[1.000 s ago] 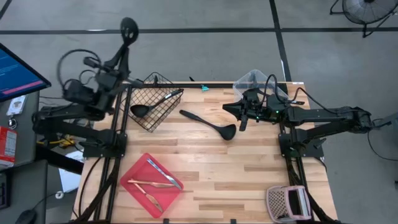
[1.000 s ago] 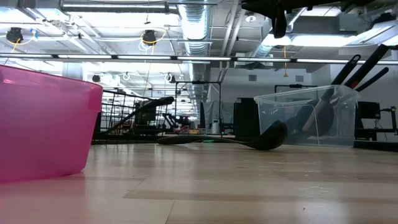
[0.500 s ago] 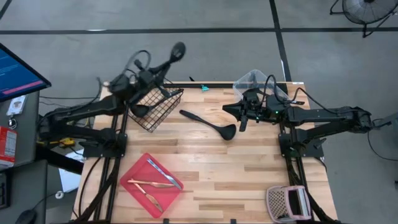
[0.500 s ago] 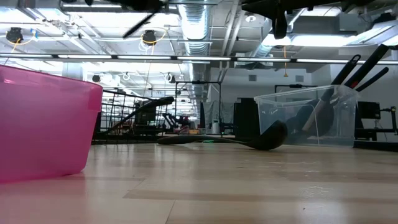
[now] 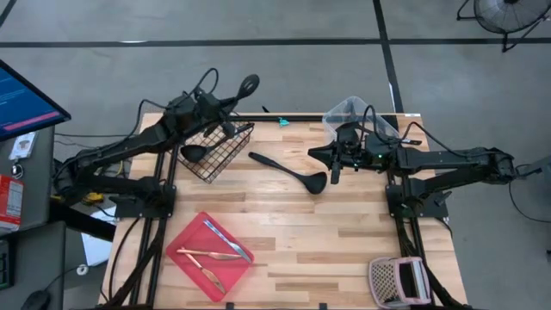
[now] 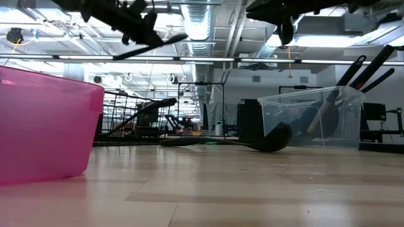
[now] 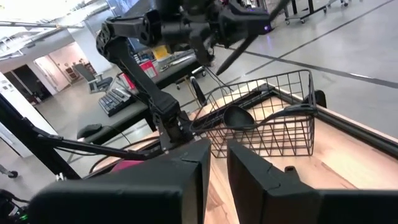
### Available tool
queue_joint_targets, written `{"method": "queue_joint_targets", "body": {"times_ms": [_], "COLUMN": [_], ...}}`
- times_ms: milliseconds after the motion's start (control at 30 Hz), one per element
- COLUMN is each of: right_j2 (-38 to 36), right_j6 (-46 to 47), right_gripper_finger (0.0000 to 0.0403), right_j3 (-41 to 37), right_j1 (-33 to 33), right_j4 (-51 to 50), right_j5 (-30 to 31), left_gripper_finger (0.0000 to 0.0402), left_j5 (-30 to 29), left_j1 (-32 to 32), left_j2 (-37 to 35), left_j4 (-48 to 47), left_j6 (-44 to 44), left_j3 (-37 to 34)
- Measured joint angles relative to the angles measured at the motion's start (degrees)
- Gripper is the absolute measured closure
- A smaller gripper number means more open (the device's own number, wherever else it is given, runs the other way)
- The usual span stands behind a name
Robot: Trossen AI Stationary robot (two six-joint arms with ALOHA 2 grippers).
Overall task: Pick & Place Kitchen Items
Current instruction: Put the black slotted serving spoon into the wire basket
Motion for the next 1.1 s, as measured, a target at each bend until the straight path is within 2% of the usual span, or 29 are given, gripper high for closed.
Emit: {"method": "queue_joint_targets", "body": {"times_ms": [167,433,533,733,1100], "right_j2": [0.0,0.0,0.0,0.0,0.0], "right_j6": [0.0,0.0,0.0,0.0,0.0], "right_gripper_finger": [0.0351,0.0351,0.0351,0.0351,0.0351], "right_j3": [0.0,0.0,0.0,0.0,0.0], "right_j1": [0.0,0.0,-0.1,-0.1,-0.1], "right_j4": [-0.7,-1.6,-1.6,-1.6,-1.1], "right_j5": [0.0,0.0,0.0,0.0,0.1], "left_gripper_finger": [0.0387,0.0387,0.0387,0.0387,0.0387], "left_j5": [0.2,-0.2,-0.5,-1.9,-5.3], "left_j1": [2.6,5.3,5.3,5.3,5.3], "left_j2": [-1.1,-8.4,-10.6,-11.6,-11.5], "left_j4": [1.7,18.4,20.0,21.5,28.2], "left_j6": [-2.4,-7.5,-7.5,-8.1,-8.3], "left_j3": [-6.1,-22.3,-26.6,-32.0,-37.8]}}
